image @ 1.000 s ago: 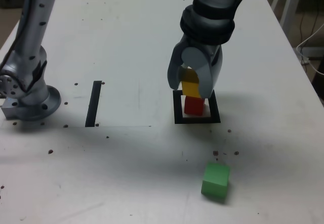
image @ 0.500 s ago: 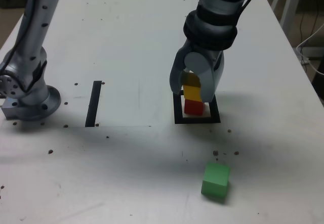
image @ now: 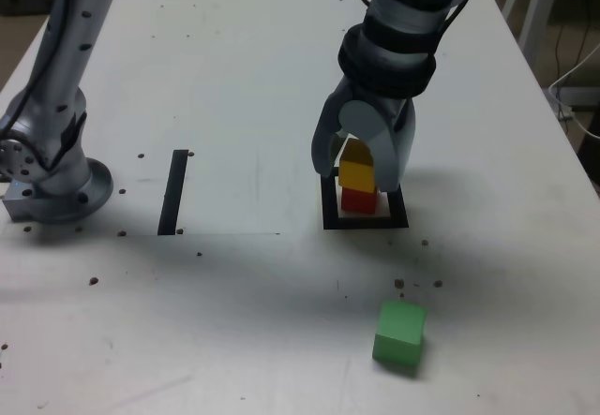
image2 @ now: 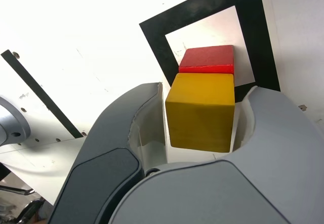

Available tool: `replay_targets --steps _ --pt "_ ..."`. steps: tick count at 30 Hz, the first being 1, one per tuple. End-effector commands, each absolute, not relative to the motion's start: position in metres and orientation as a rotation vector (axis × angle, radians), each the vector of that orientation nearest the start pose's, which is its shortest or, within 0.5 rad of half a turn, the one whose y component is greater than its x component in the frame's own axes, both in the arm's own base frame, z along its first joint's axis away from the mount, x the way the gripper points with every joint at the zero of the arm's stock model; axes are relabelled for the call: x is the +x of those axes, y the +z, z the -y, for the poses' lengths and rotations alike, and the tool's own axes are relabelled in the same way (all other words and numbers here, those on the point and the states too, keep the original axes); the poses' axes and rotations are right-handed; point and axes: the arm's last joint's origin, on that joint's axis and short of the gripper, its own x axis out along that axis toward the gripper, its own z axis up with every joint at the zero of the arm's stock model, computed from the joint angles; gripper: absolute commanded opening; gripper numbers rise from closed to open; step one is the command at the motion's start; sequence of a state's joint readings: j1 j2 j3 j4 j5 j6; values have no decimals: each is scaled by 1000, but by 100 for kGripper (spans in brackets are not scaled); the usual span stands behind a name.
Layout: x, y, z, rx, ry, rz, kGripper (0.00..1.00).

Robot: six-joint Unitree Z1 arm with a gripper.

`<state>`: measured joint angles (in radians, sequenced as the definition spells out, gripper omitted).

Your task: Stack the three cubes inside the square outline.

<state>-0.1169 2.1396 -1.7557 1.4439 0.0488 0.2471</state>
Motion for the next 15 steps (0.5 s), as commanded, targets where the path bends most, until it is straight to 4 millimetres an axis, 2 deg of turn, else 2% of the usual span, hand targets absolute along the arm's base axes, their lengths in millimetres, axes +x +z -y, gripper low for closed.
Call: replay_targets --steps 1,6,15 --pt "380 253 42 324 -275 -1815 98" --pt "378 259 41 328 -263 -1801 99" --pt "358 290 45 355 -193 -1733 99"
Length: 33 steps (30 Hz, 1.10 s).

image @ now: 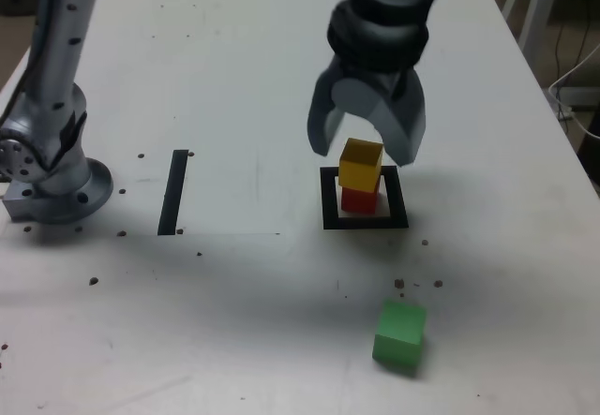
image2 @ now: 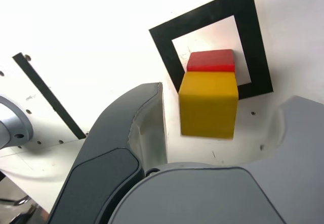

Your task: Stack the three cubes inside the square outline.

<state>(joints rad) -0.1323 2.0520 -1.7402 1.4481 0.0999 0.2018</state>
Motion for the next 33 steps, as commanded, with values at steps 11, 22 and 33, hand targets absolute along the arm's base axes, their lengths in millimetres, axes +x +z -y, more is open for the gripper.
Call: replay_targets --steps 11,22,33 --pt "342 313 79 381 -187 -1656 100" --pt "328 309 141 350 -229 -1655 100" --pt "336 289 197 336 -283 -1675 99"
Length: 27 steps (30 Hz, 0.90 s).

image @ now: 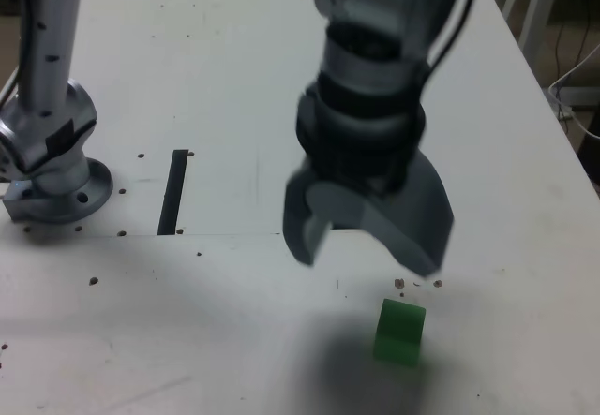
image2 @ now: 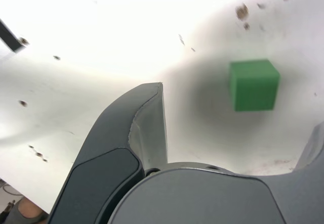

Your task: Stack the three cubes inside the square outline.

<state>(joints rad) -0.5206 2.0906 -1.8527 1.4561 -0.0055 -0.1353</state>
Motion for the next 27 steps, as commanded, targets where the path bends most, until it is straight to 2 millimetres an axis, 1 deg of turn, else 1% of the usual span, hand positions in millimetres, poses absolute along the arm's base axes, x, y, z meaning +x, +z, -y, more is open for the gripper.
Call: replay_targets --steps 1,6,14,22,27 --pt "338 287 200 336 -287 -1677 99" --pt "349 272 214 328 -305 -1694 99" --pt "363 252 224 320 -329 -1724 99" --pt "371 234 221 316 -340 -1759 98" --pt "377 224 217 305 -352 -1780 95"
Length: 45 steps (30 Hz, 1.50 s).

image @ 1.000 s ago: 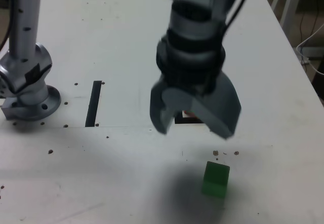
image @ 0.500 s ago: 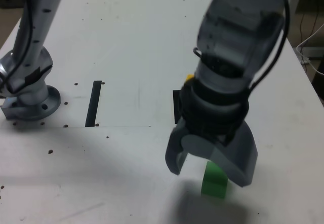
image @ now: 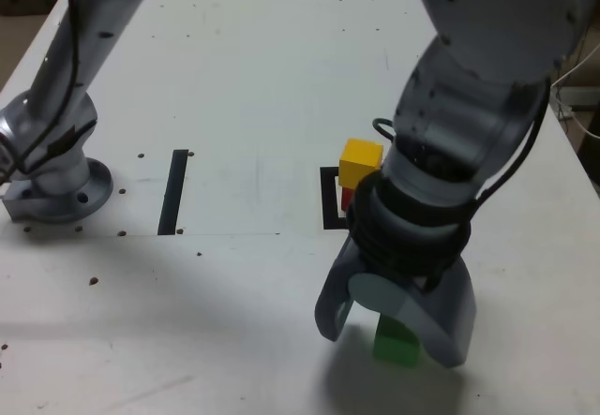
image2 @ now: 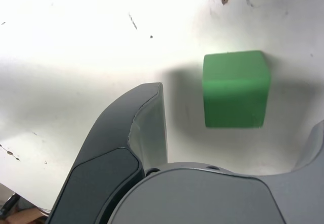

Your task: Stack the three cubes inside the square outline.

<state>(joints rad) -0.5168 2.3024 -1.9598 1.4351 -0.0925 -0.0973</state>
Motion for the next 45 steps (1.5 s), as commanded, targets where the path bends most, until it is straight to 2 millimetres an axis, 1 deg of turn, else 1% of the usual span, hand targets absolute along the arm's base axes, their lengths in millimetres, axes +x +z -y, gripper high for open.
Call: replay_targets --steps 1,6,9,13,14,16,24,37,41,45 --pt "377 223 217 302 -354 -1783 94" --pt "381 215 217 287 -365 -1797 84" --pt "383 208 219 275 -378 -1808 69" --pt "387 200 222 274 -406 -1799 44" --pt "388 199 222 276 -414 -1793 39" --pt "390 198 223 281 -427 -1785 33" --pt "390 197 223 285 -434 -1785 27" --pt "389 199 222 289 -431 -1785 27" --pt "388 206 221 302 -420 -1772 27" --pt "383 222 216 328 -391 -1758 27"
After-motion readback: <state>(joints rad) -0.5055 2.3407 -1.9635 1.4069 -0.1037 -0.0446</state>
